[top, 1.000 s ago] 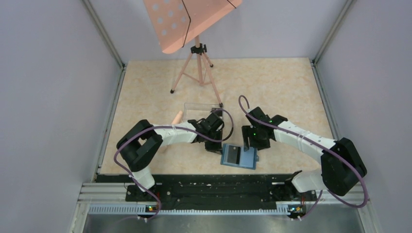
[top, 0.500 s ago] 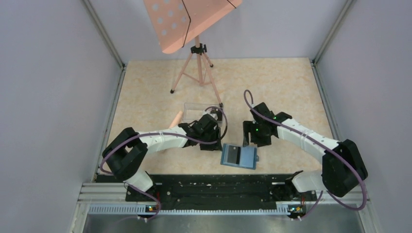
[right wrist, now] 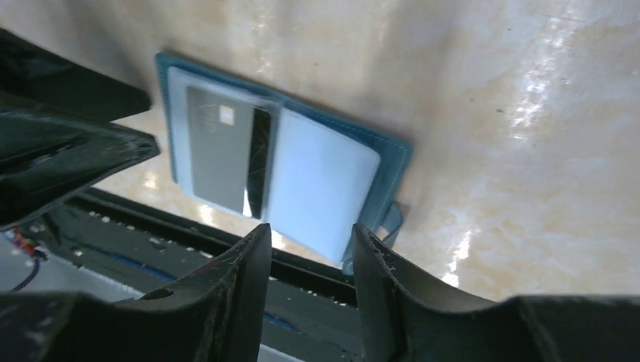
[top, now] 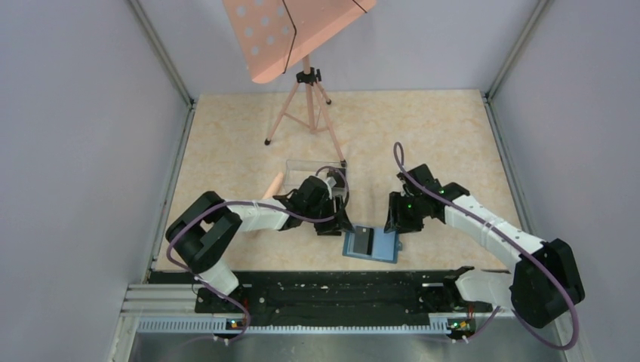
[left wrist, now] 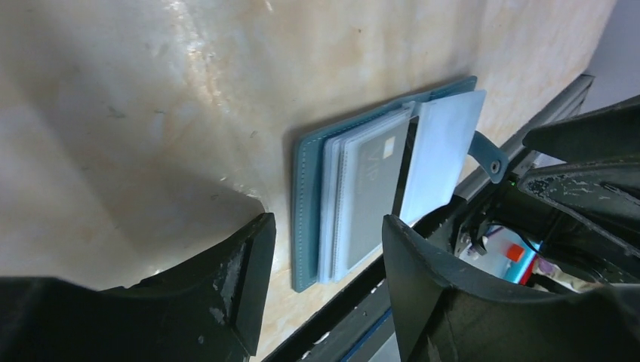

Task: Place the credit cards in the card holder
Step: Close the card holder at the center of the board.

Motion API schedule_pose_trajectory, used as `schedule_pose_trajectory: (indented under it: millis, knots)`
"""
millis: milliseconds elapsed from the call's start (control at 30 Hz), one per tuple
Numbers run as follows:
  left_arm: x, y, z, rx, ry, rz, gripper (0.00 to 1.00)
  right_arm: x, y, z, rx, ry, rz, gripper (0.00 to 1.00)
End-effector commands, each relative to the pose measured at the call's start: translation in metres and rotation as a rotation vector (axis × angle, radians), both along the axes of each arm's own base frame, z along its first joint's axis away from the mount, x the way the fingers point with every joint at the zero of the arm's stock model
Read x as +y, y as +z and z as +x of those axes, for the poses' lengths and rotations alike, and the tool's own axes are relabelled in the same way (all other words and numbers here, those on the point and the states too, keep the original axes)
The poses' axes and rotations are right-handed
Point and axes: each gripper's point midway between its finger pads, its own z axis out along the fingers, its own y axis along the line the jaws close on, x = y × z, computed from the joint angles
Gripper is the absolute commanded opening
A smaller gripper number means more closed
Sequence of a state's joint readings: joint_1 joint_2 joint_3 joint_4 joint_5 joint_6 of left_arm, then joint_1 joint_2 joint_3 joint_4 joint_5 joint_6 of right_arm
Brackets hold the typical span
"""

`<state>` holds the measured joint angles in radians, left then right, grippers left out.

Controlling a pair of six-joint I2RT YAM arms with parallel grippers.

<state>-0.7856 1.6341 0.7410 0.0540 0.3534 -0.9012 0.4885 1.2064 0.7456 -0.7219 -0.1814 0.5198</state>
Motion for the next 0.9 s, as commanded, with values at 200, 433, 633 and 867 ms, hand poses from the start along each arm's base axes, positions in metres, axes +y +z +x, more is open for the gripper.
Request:
schedule_pose_trajectory:
  millis: [200, 433, 633, 867]
  knots:
    - [-0.012, -0.006, -0.002, 0.066, -0.017, -0.042, 0.60, 0.043, -0.014, -0.013, 0.047, 0.113, 0.175, 0.09]
    - [-0.026, 0.019, 0.001, 0.034, -0.048, -0.148, 0.53, 0.033, -0.058, -0.017, 0.126, 0.077, 0.081, 0.00]
    - [-0.044, 0.044, -0.006, 0.029, -0.120, -0.278, 0.49, 0.039, -0.063, -0.006, 0.103, 0.076, 0.098, 0.00]
    - [-0.060, 0.060, -0.016, 0.030, -0.196, -0.344, 0.45, 0.042, -0.067, -0.004, 0.103, 0.080, 0.136, 0.00]
